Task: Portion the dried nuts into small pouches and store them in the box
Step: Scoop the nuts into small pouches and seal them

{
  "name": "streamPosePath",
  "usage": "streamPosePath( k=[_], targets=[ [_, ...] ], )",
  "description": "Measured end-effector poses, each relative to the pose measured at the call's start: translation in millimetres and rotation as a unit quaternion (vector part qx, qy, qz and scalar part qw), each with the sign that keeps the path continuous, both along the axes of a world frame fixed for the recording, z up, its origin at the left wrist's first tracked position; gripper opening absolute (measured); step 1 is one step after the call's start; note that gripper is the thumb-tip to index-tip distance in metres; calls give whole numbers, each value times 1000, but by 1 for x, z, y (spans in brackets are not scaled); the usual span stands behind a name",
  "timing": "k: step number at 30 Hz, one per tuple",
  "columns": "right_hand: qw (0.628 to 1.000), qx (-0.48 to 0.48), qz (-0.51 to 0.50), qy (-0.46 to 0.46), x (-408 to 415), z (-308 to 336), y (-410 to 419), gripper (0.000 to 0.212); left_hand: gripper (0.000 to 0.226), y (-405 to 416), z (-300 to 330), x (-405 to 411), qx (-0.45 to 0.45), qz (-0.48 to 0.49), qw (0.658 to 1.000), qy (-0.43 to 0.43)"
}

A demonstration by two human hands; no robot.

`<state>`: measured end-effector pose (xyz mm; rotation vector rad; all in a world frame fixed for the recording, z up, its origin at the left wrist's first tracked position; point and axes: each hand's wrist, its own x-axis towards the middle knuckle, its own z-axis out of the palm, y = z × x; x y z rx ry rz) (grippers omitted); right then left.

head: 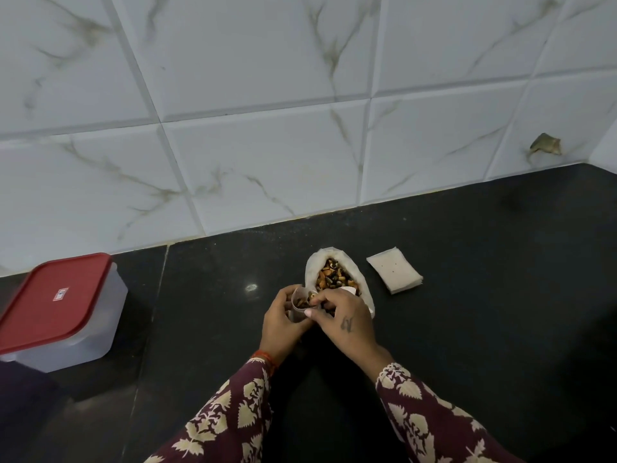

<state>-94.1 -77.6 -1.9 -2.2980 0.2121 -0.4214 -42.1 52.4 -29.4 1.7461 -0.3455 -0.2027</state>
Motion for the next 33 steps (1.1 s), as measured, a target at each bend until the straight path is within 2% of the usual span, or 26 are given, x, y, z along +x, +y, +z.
streamPosePath(
  k=[3, 6, 8, 12, 15, 18, 22, 25, 26, 29, 33],
  targets=[
    [1000, 15, 6, 1, 4, 1, 0, 6, 64, 10, 4, 2, -58, -12, 996, 62],
    [998, 52, 17, -27, 5, 6, 0, 4, 37, 19, 14, 3, -150, 22, 982, 110],
    [995, 71, 55, -33, 6, 11, 1, 6, 13, 25, 22, 2, -140, 48, 986, 82],
    [991, 100, 78, -37, 14, 18, 2, 10, 8, 31, 37, -4, -134, 77, 987, 43],
    [993, 72, 61, -69, 17, 21, 8, 9, 8, 34, 44, -8, -161, 115, 979, 55],
    [989, 35, 118, -81, 17, 26, 15, 7, 6, 43, 49, -8, -183, 138, 971, 72],
    [989, 31, 57, -131, 23, 37, 17, 9, 7, 54, 59, -12, -190, 129, 972, 56],
    [979, -10, 157, -130, 22, 44, 28, 8, 9, 61, 60, -15, -199, 125, 971, 31],
    [979, -7, 160, -128, 22, 46, 28, 8, 8, 65, 61, -14, -199, 130, 971, 30],
    [983, 4, 88, -161, 25, 48, 25, 7, 7, 70, 62, -13, -186, 136, 973, 19],
    [971, -29, 184, -152, 17, 47, 49, 8, 11, 72, 65, -17, -183, 124, 975, 4]
  ],
)
